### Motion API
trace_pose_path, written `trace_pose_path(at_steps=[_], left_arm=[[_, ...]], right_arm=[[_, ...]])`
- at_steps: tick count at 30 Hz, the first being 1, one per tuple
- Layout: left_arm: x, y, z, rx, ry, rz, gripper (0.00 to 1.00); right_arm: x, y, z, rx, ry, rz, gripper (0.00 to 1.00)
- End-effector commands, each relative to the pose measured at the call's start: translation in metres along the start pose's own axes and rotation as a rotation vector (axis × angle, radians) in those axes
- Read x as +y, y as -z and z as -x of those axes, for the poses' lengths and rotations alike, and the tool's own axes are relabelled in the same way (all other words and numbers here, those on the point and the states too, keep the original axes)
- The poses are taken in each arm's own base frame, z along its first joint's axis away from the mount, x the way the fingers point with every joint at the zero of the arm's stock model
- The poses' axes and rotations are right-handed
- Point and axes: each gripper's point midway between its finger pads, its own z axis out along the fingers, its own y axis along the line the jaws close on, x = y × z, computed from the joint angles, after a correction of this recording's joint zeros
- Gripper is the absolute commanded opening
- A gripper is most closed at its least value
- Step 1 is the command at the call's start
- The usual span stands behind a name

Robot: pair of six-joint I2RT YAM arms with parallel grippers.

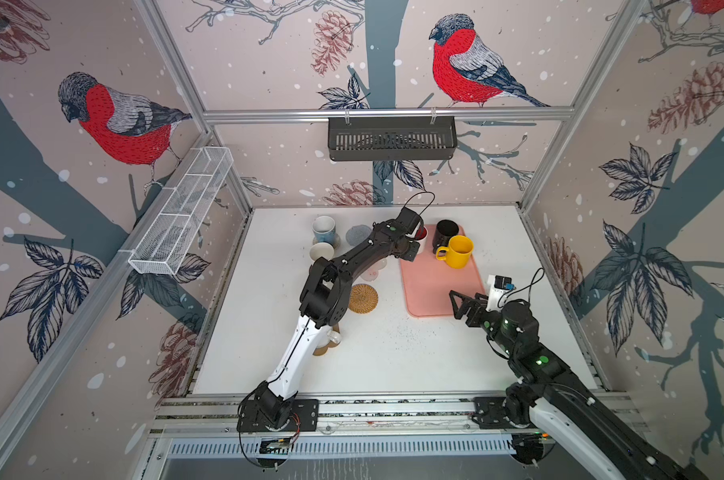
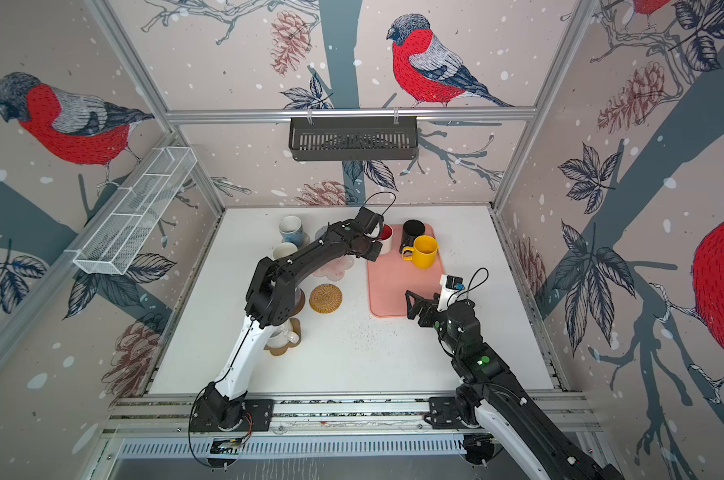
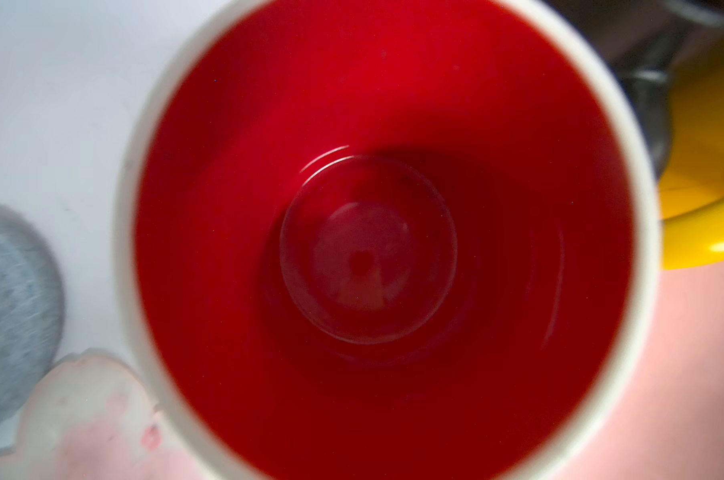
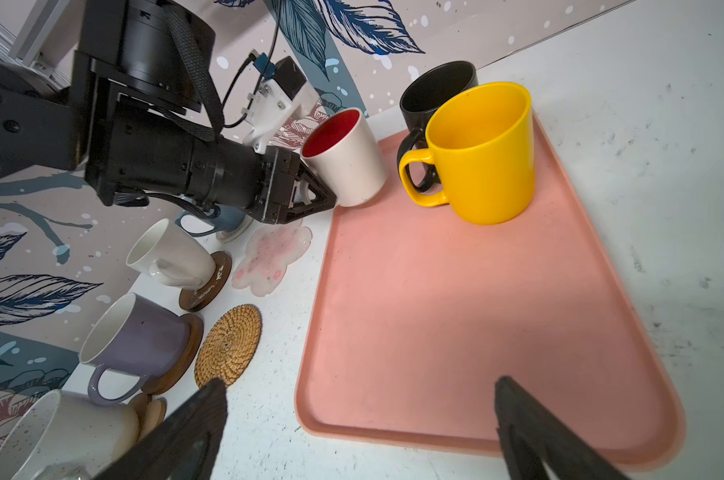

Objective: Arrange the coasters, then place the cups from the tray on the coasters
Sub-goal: 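Lift the red-lined mug off the tray with the left gripper, then lower the red-lined mug onto the grey coaster with the left gripper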

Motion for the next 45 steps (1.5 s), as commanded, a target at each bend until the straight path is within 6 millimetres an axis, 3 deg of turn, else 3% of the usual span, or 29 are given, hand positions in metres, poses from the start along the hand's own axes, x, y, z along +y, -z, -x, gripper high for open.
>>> trace_pose_path(at_steps=[1,11,19,31,38,45], left_arm=[[0.013,0.018,0.011,-0.033,0.049,0.077,0.0],[0.064,0.034,0.003,-0.043,0.188,0.25,0.0],[0.115,0.031,-0.004,-0.044,0.334,0.273,0.0],[0.164,0.02,-0.012,-0.064,0.434,0.365,0.0],[0.178,0.016,-0.011,-0.084,0.466,0.369,0.0],[0.179,0.009,-0.008,-0.08,0.458,0.36,0.0]], right_arm=[[-0.001,0.0,0.004,-0.022,0.001,-0.01,1.0],[-0.004,-0.001,0.001,-0.016,0.002,-0.017,1.0],[-0.004,-0.004,0.0,-0.009,0.001,-0.018,1.0],[-0.003,-0.005,0.0,-0.004,0.0,-0.015,1.0],[-0.003,-0.007,-0.001,0.001,0.003,-0.016,0.99],[-0.003,-0.009,-0.002,0.007,0.003,-0.015,0.99]])
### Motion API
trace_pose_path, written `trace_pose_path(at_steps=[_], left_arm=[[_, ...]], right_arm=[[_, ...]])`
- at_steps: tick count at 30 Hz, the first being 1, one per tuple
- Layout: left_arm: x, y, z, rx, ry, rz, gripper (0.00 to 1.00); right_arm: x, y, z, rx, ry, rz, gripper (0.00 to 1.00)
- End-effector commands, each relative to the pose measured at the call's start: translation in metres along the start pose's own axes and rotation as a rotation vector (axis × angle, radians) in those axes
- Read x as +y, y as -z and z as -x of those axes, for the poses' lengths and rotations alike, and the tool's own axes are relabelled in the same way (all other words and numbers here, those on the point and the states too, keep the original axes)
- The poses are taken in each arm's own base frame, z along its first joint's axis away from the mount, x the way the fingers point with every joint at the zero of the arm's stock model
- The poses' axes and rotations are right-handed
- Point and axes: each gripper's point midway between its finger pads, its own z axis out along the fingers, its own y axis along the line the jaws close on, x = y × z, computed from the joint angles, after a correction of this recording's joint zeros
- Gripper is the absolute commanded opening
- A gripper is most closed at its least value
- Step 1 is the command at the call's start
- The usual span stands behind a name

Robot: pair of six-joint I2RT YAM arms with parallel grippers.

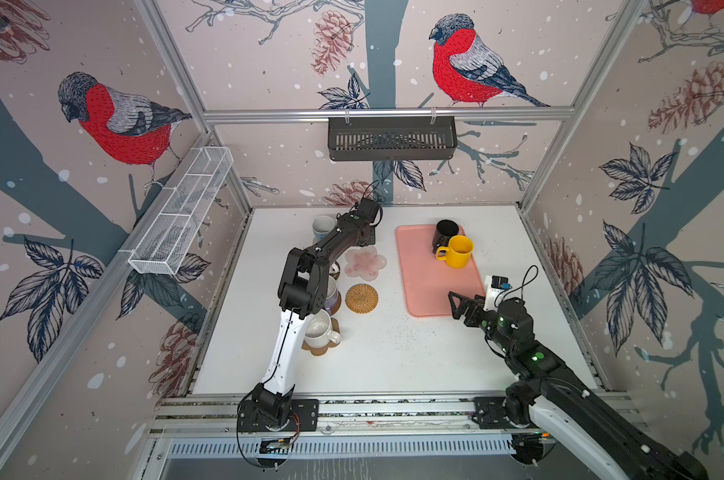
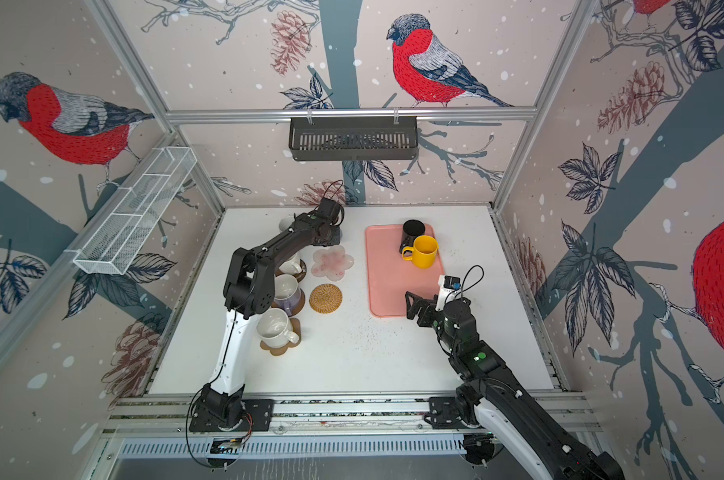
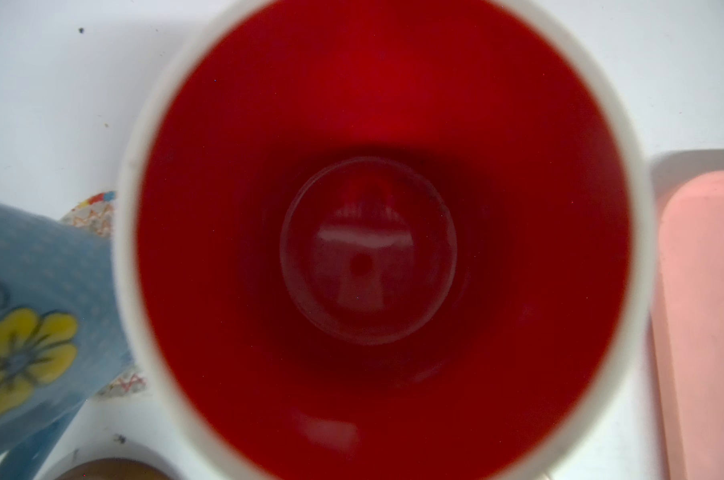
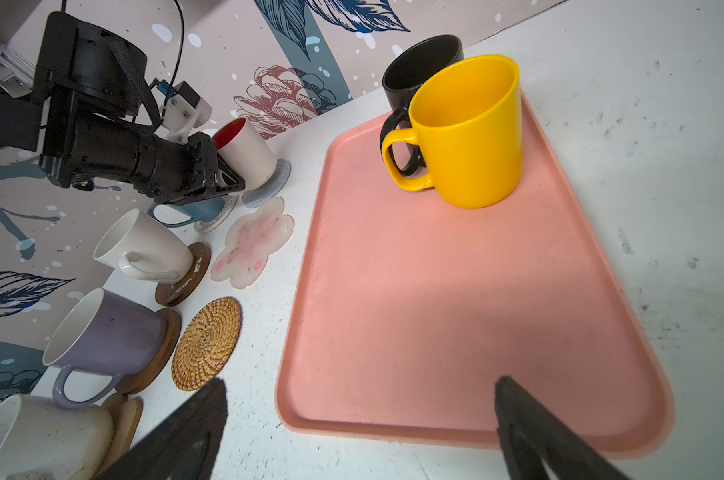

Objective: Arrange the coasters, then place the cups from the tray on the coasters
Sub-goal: 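Lower the red-lined mug onto the grey coaster with the left gripper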

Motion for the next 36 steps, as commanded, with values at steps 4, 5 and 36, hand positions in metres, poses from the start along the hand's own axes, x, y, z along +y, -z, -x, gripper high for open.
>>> trace_pose_path(at_steps=[4,5,36], left_arm=[[0.0,-0.003,0.016,-0.057,0.025,0.0,0.0],[0.0,-0.004,0.015,-0.056,0.026,0.003,0.0],[0.007,-0.014,0.008,-0.044,0.037,0.036,0.28]], right_arm=[[0.006,0.0,0.008,-0.028,0.004,0.024,1.0],[0.006,0.0,0.008,-0.027,0.004,0.024,1.0],[0.005,-0.001,0.008,-0.028,0.004,0.021,0.99]])
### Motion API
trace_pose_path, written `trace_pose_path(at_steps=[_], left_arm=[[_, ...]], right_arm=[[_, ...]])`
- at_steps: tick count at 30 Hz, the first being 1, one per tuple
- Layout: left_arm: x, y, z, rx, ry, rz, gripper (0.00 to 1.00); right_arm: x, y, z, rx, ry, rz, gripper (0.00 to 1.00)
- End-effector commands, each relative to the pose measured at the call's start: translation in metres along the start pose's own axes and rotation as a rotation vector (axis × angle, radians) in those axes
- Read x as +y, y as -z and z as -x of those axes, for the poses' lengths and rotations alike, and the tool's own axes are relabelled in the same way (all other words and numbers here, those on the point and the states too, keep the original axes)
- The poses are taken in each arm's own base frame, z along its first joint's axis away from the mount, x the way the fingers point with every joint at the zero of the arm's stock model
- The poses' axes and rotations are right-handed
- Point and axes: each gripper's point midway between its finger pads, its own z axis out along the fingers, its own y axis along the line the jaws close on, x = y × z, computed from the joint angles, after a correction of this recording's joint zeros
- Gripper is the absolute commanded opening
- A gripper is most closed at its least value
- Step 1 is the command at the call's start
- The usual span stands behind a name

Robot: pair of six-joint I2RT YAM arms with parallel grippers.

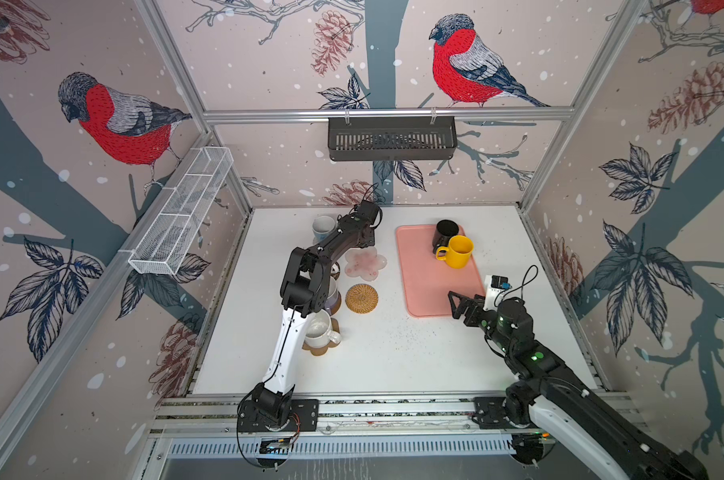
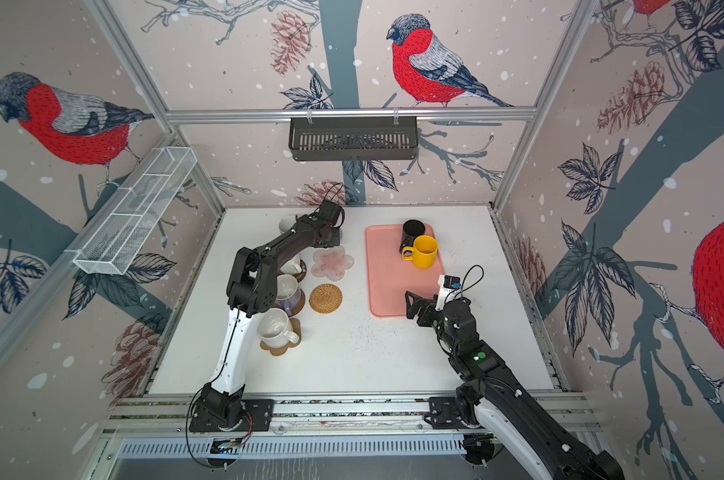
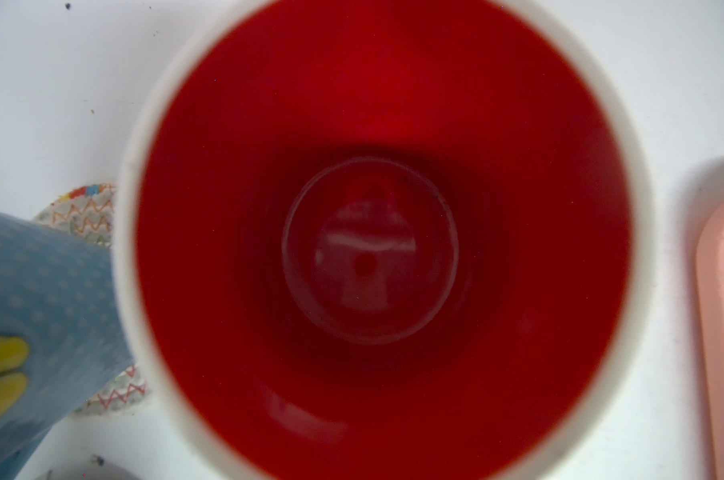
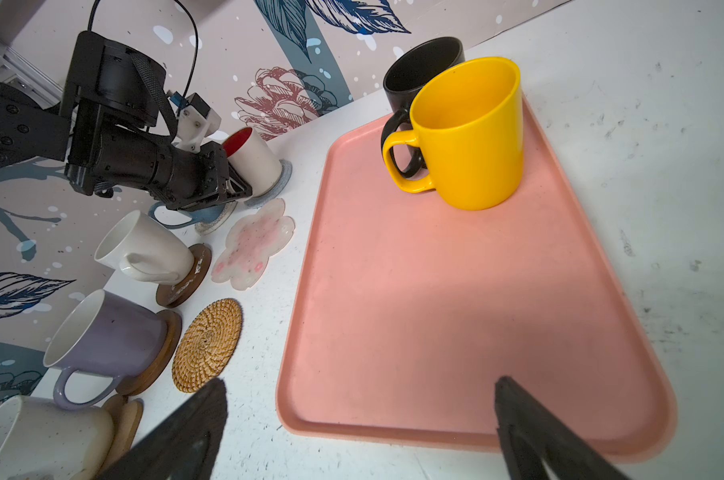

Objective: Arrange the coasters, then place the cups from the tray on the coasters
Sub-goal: 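Lower the red-lined mug onto the grey coaster with the left gripper, then open and withdraw the left gripper while the right gripper reaches toward the yellow mug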

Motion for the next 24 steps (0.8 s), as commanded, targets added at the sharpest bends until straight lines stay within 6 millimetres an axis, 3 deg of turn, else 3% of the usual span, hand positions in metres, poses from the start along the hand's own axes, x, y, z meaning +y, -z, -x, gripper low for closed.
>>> trace_pose_path(at_steps=[1,8,14,24], left_arm=[[0.001,0.001,0.012,-0.048,0.017,0.009,0.3],[0.003,0.005,0.012,-0.046,0.014,0.014,0.51],[0.0,0.019,0.018,-0.06,0.005,0.007,0.64],[-0.002,0.081,0.039,-0.131,-0.023,-0.064,0.75]], right_arm=[[0.005,0.0,0.007,-0.025,0.004,0.021,0.99],[0.006,0.0,0.008,-0.026,0.004,0.025,0.99],[0.005,0.0,0.009,-0.029,0.005,0.016,1.0],[0.002,0.002,0.014,-0.02,0.015,-0.022,1.0]])
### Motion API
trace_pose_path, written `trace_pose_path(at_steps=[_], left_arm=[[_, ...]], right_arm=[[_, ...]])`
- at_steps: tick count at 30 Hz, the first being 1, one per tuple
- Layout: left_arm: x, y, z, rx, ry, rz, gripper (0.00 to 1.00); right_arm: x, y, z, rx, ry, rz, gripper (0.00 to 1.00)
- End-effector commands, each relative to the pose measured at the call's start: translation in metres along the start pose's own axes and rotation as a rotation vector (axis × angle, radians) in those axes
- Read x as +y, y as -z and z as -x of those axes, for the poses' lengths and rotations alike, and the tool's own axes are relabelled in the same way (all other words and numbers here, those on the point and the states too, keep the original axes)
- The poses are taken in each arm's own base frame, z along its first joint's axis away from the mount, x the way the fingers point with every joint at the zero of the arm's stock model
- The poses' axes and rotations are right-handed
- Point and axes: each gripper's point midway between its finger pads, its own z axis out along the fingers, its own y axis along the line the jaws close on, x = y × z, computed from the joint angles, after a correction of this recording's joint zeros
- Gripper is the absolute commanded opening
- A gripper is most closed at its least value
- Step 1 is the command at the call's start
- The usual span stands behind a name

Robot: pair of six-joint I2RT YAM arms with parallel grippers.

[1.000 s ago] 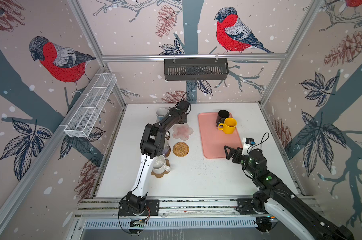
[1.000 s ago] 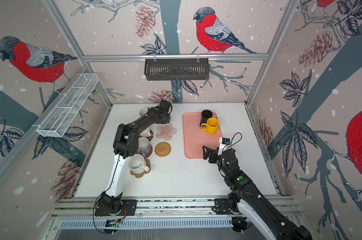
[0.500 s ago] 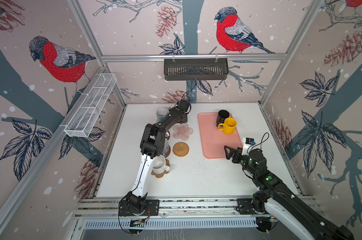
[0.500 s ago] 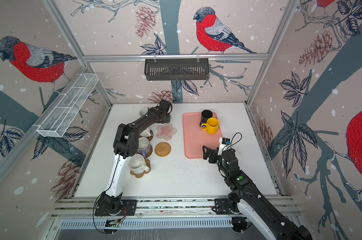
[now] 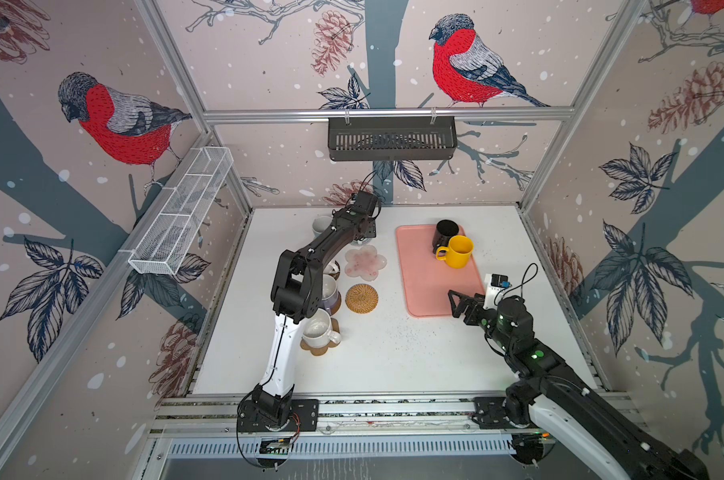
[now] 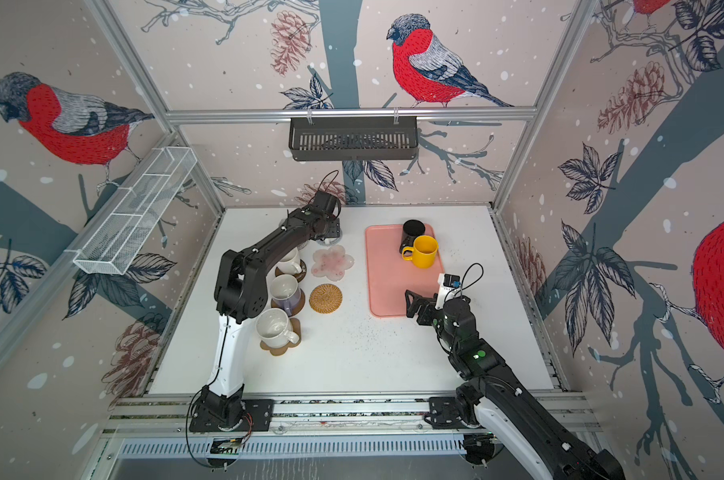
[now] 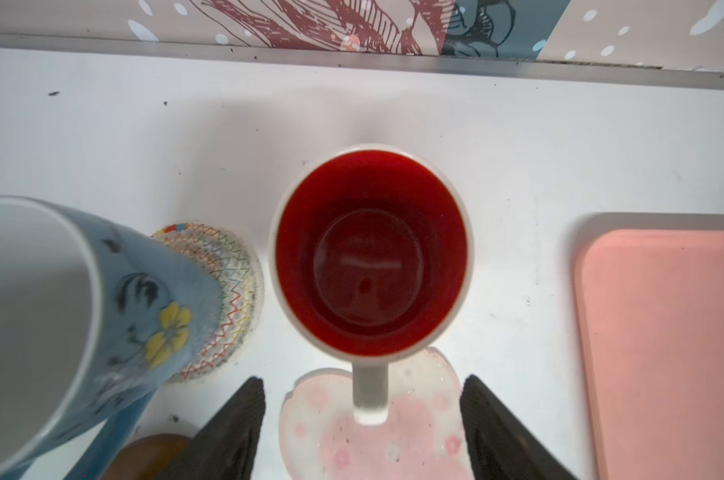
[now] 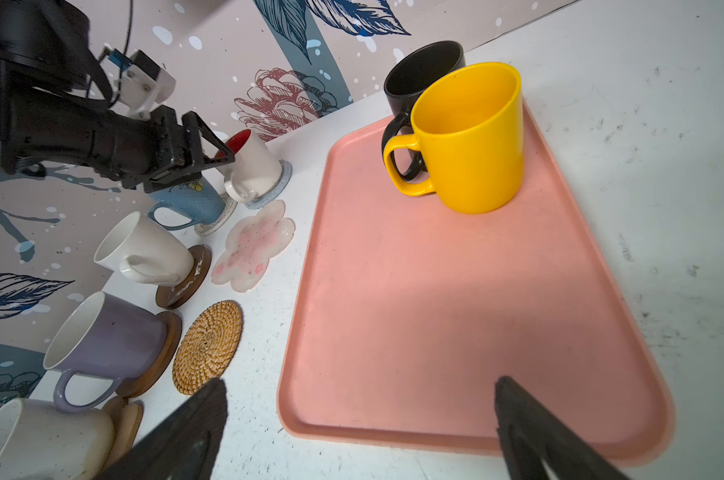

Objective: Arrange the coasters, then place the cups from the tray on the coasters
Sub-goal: 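Open and withdraw the left gripper while the right gripper reaches toward the yellow mug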

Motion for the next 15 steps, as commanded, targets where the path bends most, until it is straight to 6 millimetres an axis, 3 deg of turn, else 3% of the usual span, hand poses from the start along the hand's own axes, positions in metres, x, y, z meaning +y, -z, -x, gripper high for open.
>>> trace_pose_path(at_steps=[1,4,8,15], left_arm=[[-0.007,0.024,0.009,-0.027,-0.043,-0.046,0.75],[-0.021,0.049,0.012,-0.046,-0.095,-0.107,0.74],[-0.056,0.084,0.007,-0.089,-0.179,-0.239,0.69],[-0.131,0.119,-0.029,-0.078,-0.343,-0.474,0.58]], right_arm=[[-0.001,0.003,0.01,-0.019,0.013,-0.026,0.99],[-0.003,0.008,0.018,-0.033,0.004,-0.053,1.0],[0.0,0.016,0.029,-0.044,-0.024,-0.048,0.99],[0.0,0.015,0.037,0.008,-0.06,-0.086,0.99]])
